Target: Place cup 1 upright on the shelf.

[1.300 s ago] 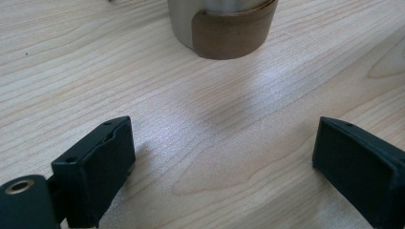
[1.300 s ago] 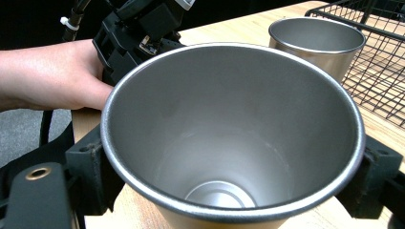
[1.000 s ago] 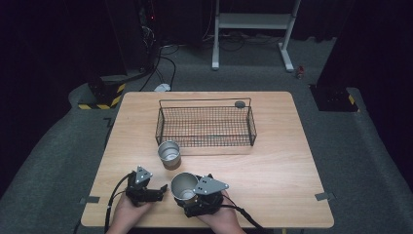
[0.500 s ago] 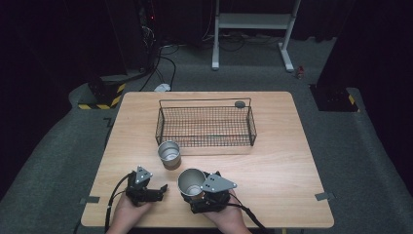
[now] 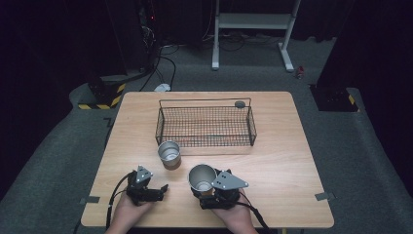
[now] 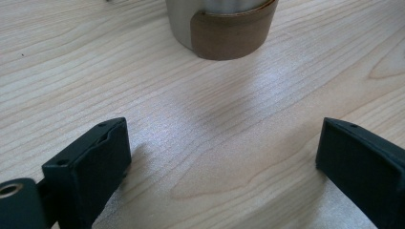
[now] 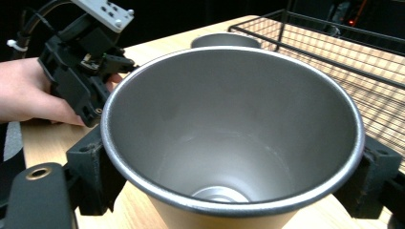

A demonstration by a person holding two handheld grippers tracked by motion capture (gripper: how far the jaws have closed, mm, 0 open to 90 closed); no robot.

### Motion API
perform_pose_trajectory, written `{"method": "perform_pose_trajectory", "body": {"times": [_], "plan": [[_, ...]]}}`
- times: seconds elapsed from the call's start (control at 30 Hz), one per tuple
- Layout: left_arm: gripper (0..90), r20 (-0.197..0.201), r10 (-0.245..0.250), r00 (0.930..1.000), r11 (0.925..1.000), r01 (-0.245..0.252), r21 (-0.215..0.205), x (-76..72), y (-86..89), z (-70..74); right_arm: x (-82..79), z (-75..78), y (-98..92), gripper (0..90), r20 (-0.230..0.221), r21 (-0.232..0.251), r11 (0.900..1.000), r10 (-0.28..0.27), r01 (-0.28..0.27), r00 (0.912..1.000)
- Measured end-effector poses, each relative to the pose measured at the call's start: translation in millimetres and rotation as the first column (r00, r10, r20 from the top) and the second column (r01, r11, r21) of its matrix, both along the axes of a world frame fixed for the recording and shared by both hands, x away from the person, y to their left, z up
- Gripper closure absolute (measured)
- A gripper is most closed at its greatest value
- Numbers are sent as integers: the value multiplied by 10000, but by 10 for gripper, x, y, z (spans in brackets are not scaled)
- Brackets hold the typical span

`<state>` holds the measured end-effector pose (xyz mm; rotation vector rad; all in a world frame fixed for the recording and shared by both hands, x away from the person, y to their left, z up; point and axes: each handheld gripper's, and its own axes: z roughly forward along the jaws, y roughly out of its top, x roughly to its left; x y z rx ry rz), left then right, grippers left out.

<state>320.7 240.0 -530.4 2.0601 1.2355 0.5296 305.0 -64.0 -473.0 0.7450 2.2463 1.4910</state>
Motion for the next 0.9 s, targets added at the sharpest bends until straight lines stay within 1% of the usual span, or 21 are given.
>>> {"method": "perform_pose_trajectory", "body": {"times": [0.23, 0.3, 0.47, 0.7, 0.9], "plan": [[18, -58, -68, 10000, 10000, 68, 3, 24, -2, -3, 17, 15, -137, 136, 103, 41, 9990, -449, 448, 9989], [9, -120, -88, 9999, 10000, 88, 11, 32, -1, -3, 22, 21, -180, 136, 138, 34, 9981, -619, 619, 9980], [2, -96, -63, 9999, 10000, 64, 50, 42, -4, -4, 30, 33, -285, 136, 149, 107, 9953, -965, 964, 9952], [2, -119, -78, 9999, 9999, 79, 69, 53, -4, -3, 40, 59, -439, 136, 180, 188, 9891, -1464, 1461, 9891], [2, -109, -98, 9999, 9999, 98, 66, 64, -5, -3, 55, 83, -575, 136, 210, 316, 9815, -1895, 1888, 9817]]}}
